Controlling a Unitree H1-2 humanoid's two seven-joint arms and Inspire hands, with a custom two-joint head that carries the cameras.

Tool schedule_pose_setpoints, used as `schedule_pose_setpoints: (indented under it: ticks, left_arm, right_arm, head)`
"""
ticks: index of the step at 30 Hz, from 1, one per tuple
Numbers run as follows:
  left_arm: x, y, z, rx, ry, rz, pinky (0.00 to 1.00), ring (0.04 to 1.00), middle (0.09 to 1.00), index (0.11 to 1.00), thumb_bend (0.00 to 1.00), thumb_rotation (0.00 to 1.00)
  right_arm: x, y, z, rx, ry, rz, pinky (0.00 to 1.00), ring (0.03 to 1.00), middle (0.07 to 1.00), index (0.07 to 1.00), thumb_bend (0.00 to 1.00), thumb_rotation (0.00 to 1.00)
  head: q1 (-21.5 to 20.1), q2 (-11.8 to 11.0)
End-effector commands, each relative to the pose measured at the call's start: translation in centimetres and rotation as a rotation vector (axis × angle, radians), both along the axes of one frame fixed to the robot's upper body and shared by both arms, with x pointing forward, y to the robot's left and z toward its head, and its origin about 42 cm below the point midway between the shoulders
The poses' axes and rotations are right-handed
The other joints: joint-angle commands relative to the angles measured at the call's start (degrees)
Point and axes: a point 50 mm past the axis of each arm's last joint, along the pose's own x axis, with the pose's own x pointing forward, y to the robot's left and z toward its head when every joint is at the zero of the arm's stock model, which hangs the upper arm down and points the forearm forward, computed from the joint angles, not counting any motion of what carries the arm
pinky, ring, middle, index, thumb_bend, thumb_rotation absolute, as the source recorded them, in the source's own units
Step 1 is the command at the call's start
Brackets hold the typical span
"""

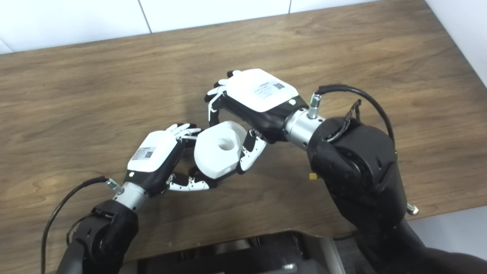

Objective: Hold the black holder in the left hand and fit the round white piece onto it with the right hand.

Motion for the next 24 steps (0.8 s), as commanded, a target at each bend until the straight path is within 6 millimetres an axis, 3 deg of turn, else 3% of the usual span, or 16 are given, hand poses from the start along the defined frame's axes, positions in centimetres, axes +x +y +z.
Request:
schedule_pose_setpoints:
  ticks: [1, 24]
  left_arm:
    - [-0.1, -0.44, 0.09, 0.014, 0.008, -0.021, 0.94, 0.908, 0.829, 0.489, 0.52, 0.05]
    - [-0.09, -1.13, 0.63, 0.007, 0.006, -0.022, 0.94, 0.906, 0.825, 0.489, 0.52, 0.05]
  right_arm:
    - [-0.12, 0.33, 0.28, -0.055, 0.034, 0.037, 1.0, 0.925, 0.852, 0.483, 0.53, 0.14]
    - [-0.05, 0.29, -0.53, -0.065, 0.04, 0.029, 1.0, 0.925, 0.86, 0.483, 0.53, 0.14]
  head:
    - [0.0, 0.0]
    - [0.8, 0.3]
